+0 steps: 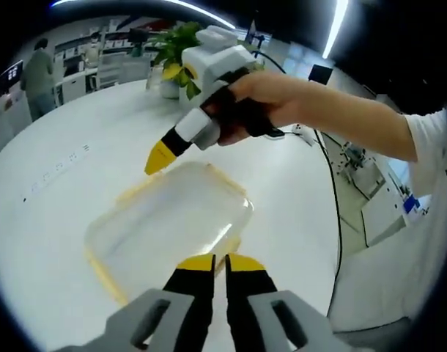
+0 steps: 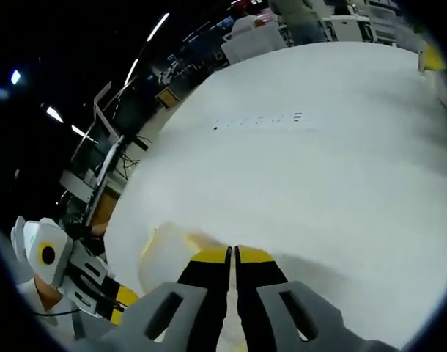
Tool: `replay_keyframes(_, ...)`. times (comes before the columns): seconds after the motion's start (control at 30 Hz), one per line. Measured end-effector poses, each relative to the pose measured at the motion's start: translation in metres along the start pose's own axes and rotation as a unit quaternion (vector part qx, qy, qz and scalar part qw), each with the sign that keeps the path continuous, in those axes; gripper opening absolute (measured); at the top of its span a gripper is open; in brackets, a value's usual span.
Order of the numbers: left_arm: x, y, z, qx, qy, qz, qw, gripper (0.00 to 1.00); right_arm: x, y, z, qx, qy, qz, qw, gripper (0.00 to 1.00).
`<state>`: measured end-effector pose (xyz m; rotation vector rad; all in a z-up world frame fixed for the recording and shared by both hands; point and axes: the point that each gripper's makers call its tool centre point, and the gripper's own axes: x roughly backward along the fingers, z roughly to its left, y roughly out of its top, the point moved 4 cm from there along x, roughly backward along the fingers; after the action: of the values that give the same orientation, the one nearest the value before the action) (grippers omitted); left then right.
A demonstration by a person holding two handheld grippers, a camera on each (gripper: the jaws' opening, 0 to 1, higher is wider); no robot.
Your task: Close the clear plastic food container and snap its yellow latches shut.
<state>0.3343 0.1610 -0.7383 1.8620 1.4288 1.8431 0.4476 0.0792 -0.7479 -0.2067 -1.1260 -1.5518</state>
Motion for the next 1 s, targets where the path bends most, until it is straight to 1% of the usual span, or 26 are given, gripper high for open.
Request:
replay_keyframes(0.07,0.002,0.000,-0.001,-0.011,0.003,0.009,0.9999,0.01,0.004,0.006,0.006,0.037,0.005,0.000,0.9993,0.02)
replay_keyframes(0.1,0.004,0.001,0.000,-0.029,0.006,0.016,0.9994,0.02,0.008,0.011,0.011,0.067,0.006,0.002,0.9977,0.02)
replay_keyframes(0.13,0.006,0.003,0.000,-0.041,0.008,0.011,0.9990,0.04,0.011,0.014,0.016,0.092,0.006,0.004,0.9957,0.02)
replay_keyframes(0.17,0.009,0.009,0.003,-0.058,0.022,-0.001,0.9980,0.07,0.015,0.019,0.022,0.131,0.006,0.009,0.9913,0.03)
replay_keyframes(0.2,0.011,0.011,0.005,-0.073,0.032,-0.005,0.9968,0.14,0.018,0.021,0.026,0.162,0.006,0.013,0.9867,0.03)
replay_keyframes(0.23,0.013,0.015,0.007,-0.104,0.046,-0.010,0.9935,0.18,0.020,0.023,0.034,0.215,0.011,0.019,0.9764,0.04)
replay_keyframes(0.27,0.014,0.016,0.008,-0.130,0.050,-0.011,0.9902,0.21,0.021,0.022,0.040,0.244,0.019,0.029,0.9692,0.06)
replay_keyframes(0.3,0.014,0.017,0.007,-0.162,0.050,-0.008,0.9854,0.22,0.021,0.017,0.048,0.281,0.035,0.053,0.9576,0.09)
replay_keyframes(0.33,0.013,0.016,0.004,-0.174,0.038,-0.006,0.9840,0.21,0.020,0.012,0.052,0.294,0.044,0.077,0.9516,0.14)
replay_keyframes(0.37,0.012,0.014,0.002,-0.149,0.029,-0.008,0.9884,0.21,0.019,0.003,0.055,0.314,0.050,0.116,0.9408,0.24)
replay_keyframes(0.4,0.011,0.014,0.001,-0.133,0.023,-0.009,0.9908,0.22,0.018,-0.002,0.055,0.338,0.047,0.139,0.9295,0.33)
replay_keyframes(0.43,0.010,0.013,0.002,-0.132,0.023,-0.009,0.9910,0.24,0.016,-0.002,0.053,0.372,0.045,0.156,0.9140,0.40)
replay_keyframes(0.47,0.009,0.013,0.002,-0.137,0.027,-0.007,0.9901,0.26,0.013,-0.002,0.046,0.420,0.037,0.184,0.8880,0.46)
replay_keyframes(0.5,0.009,0.012,0.006,-0.169,0.040,0.005,0.9848,0.29,0.013,-0.004,0.042,0.435,0.024,0.205,0.8768,0.47)
replay_keyframes(0.53,0.008,0.011,0.007,-0.197,0.049,0.015,0.9790,0.31,0.012,-0.009,0.037,0.453,0.012,0.237,0.8595,0.45)
replay_keyframes(0.57,0.007,0.010,0.008,-0.223,0.054,0.026,0.9730,0.34,0.011,-0.010,0.036,0.464,0.015,0.247,0.8506,0.41)
replay_keyframes(0.6,0.005,0.009,0.007,-0.258,0.059,0.038,0.9636,0.36,0.009,-0.013,0.036,0.464,0.020,0.264,0.8453,0.40)
replay_keyframes(0.67,0.002,0.006,0.005,-0.299,0.063,0.053,0.9507,0.40,0.007,-0.013,0.037,0.455,0.024,0.268,0.8489,0.46)
replay_keyframes(0.73,-0.003,0.000,0.004,-0.302,0.061,0.068,0.9490,0.40,0.003,-0.011,0.036,0.452,0.023,0.278,0.8474,0.52)
replay_keyframes(0.77,-0.005,-0.001,0.005,-0.301,0.066,0.073,0.9485,0.39,0.001,-0.010,0.036,0.459,0.020,0.280,0.8427,0.50)
replay_keyframes(0.8,-0.005,-0.002,0.010,-0.315,0.083,0.081,0.9419,0.37,0.000,-0.009,0.034,0.467,0.018,0.286,0.8367,0.47)
replay_keyframes(0.83,-0.005,0.002,0.011,-0.338,0.088,0.069,0.9344,0.35,0.000,-0.011,0.033,0.474,0.020,0.303,0.8266,0.42)
replay_keyframes(0.87,-0.004,0.002,0.012,-0.343,0.098,0.074,0.9313,0.31,0.000,-0.014,0.032,0.477,0.020,0.315,0.8203,0.37)
replay_keyframes(0.9,-0.005,0.001,0.011,-0.336,0.093,0.074,0.9344,0.30,-0.001,-0.015,0.037,0.471,0.031,0.315,0.8235,0.35)
replay_keyframes(0.97,-0.005,0.001,0.011,-0.327,0.095,0.073,0.9373,0.30,-0.001,-0.018,0.040,0.476,0.035,0.329,0.8150,0.32)
replay_keyframes(1.0,-0.005,0.002,0.011,-0.328,0.096,0.074,0.9369,0.30,-0.003,-0.016,0.039,0.475,0.027,0.328,0.8159,0.32)
